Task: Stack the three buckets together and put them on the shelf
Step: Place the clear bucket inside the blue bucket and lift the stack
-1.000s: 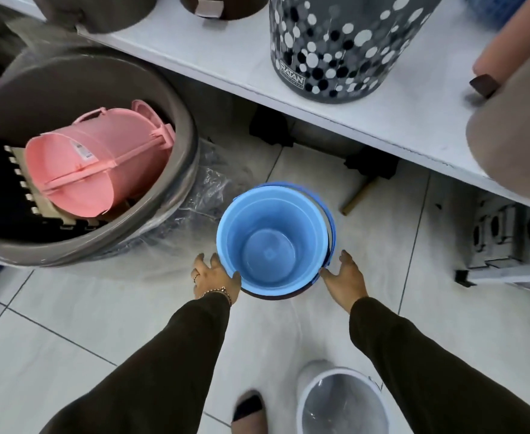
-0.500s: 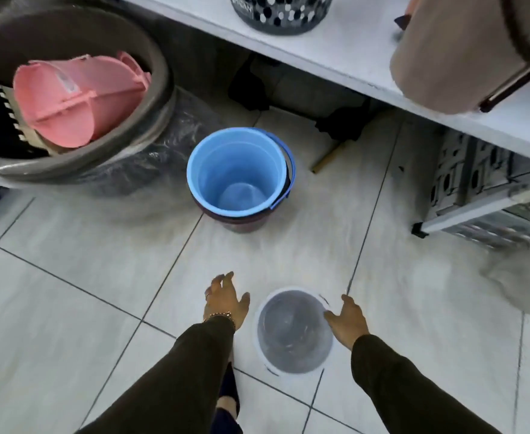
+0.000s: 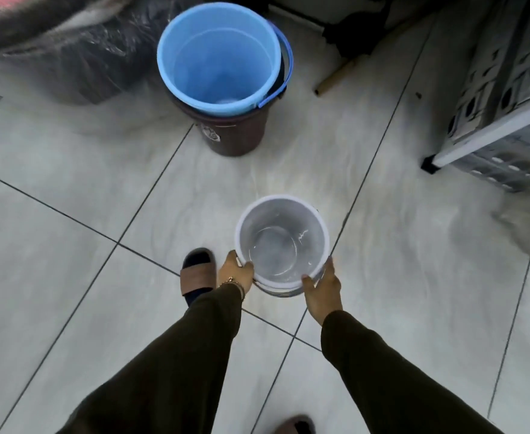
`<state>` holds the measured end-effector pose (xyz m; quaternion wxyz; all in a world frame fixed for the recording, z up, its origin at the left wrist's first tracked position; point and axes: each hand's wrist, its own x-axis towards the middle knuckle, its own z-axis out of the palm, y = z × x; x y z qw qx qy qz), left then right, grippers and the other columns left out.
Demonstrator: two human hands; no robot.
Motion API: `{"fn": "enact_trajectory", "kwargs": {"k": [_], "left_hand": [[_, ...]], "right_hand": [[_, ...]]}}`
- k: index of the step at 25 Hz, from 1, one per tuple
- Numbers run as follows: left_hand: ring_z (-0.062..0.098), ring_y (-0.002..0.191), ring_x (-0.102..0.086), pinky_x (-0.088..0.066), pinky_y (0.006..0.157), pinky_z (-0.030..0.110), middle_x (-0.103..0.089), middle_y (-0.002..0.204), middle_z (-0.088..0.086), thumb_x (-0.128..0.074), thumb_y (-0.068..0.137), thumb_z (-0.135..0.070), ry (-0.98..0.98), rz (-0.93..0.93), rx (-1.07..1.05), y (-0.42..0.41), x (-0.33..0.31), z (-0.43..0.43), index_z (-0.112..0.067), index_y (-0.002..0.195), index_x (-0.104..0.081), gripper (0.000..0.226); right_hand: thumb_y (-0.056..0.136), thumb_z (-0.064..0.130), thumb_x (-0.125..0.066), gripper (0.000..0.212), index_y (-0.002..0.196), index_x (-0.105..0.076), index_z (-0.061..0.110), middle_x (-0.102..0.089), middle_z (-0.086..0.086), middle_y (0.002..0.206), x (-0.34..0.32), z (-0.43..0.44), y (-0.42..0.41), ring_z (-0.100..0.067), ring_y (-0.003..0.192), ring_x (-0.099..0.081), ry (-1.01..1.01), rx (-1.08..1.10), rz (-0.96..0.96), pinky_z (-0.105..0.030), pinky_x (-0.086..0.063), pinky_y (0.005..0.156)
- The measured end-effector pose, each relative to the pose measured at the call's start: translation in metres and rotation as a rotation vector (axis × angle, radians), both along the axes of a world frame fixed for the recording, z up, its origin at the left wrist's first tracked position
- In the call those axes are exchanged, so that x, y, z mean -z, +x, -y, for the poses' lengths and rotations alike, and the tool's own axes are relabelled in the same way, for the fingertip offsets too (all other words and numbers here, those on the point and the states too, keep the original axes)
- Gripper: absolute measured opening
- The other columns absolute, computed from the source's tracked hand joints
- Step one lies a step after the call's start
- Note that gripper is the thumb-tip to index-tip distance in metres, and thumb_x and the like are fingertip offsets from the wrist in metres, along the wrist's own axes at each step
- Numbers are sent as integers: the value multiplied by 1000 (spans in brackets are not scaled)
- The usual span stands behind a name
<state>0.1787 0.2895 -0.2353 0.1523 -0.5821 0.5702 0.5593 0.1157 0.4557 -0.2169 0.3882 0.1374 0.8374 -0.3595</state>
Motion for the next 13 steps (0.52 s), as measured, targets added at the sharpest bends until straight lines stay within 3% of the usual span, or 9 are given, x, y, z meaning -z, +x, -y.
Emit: {"fn": "enact_trajectory", "kwargs": {"k": [3, 5, 7, 8, 11, 13], "left_hand": [[32, 81, -65, -62, 70, 43, -62, 103, 15, -53, 90, -8, 91, -128, -157, -25, -42, 8, -22, 114, -52, 28], [35, 85, -65, -62, 71, 45, -62, 105, 16, -52, 91, -5, 127, -205, -199, -48, -76, 19, -18, 122, -53, 34], [34, 81, -66, -62, 59, 38, -65, 98, 15, -51, 92, -2, 159, -314, -243, -76, -115, 40, -13, 128, -51, 37], [32, 76, -67, -62, 53, 34, -66, 91, 13, -50, 93, -1, 166, -369, -261, -90, -135, 52, -11, 129, -50, 37], [28, 77, -68, -62, 55, 32, -67, 93, 10, -50, 95, -2, 153, -522, -298, -130, -191, 101, -15, 132, -49, 39], [25, 83, -68, -63, 59, 33, -65, 99, 8, -51, 96, -3, 104, -595, -289, -152, -219, 140, -18, 129, -50, 37]], "right_hand": [[99, 24, -60, 90, 160, 6, 34, -25, -13, 161, -44, 0, -17, -29, 141, -42, -69, -12, -171, -34, -33, 112], [99, 25, -61, 91, 158, 8, 40, -28, -2, 156, -81, 8, -37, 0, 129, -51, -137, -27, -292, -27, -33, 105], [99, 23, -61, 91, 158, 6, 41, -27, 10, 144, -119, 26, -68, 29, 105, -50, -210, -34, -428, -26, -38, 97], [98, 23, -61, 91, 157, 5, 42, -26, 12, 143, -138, 38, -84, 35, 100, -48, -228, -35, -477, -26, -40, 94], [96, 30, -63, 93, 155, 7, 50, -22, 7, 161, -195, 92, -134, 13, 108, -54, -247, -69, -602, -30, -47, 93], [95, 32, -64, 95, 154, 6, 52, -22, 8, 163, -221, 135, -165, 9, 114, -43, -265, -97, -674, -26, -47, 90]]}}
